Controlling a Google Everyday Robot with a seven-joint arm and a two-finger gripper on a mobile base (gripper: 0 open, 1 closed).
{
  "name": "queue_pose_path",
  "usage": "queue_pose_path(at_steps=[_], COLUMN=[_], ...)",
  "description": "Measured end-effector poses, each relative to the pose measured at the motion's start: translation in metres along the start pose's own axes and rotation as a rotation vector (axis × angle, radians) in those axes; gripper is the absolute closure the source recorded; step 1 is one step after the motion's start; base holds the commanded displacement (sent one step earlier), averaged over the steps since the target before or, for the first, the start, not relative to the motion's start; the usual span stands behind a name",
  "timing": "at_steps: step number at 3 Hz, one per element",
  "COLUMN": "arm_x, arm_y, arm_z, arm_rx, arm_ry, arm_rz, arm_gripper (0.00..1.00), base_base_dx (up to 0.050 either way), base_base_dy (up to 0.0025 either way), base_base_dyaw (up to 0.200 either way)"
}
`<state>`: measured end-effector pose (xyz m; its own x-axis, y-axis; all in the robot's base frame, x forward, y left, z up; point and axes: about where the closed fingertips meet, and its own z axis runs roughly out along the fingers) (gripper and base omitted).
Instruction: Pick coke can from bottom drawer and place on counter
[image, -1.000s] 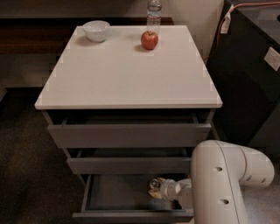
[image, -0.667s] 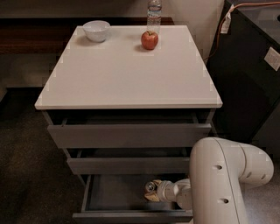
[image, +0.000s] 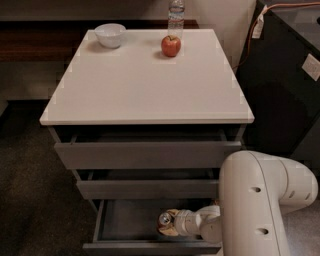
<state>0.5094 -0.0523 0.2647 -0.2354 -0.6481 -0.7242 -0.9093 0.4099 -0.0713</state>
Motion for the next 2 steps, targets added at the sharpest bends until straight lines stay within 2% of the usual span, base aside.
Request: queue_pose_path(at_steps=[1, 2], arm_x=[-0.019, -0.047], arm_y=[0.009, 0.018], arm_z=[-0.015, -0.035], arm_rx=[-0.028, -0.112], arm_ry=[0.008, 0.091], arm_rz=[-0.050, -0.156], arm_gripper=[1.00, 1.00], base_base_dx=[0.000, 0.000], base_base_dy=[0.00000, 0.00000], base_base_dyaw=[0.000, 0.000])
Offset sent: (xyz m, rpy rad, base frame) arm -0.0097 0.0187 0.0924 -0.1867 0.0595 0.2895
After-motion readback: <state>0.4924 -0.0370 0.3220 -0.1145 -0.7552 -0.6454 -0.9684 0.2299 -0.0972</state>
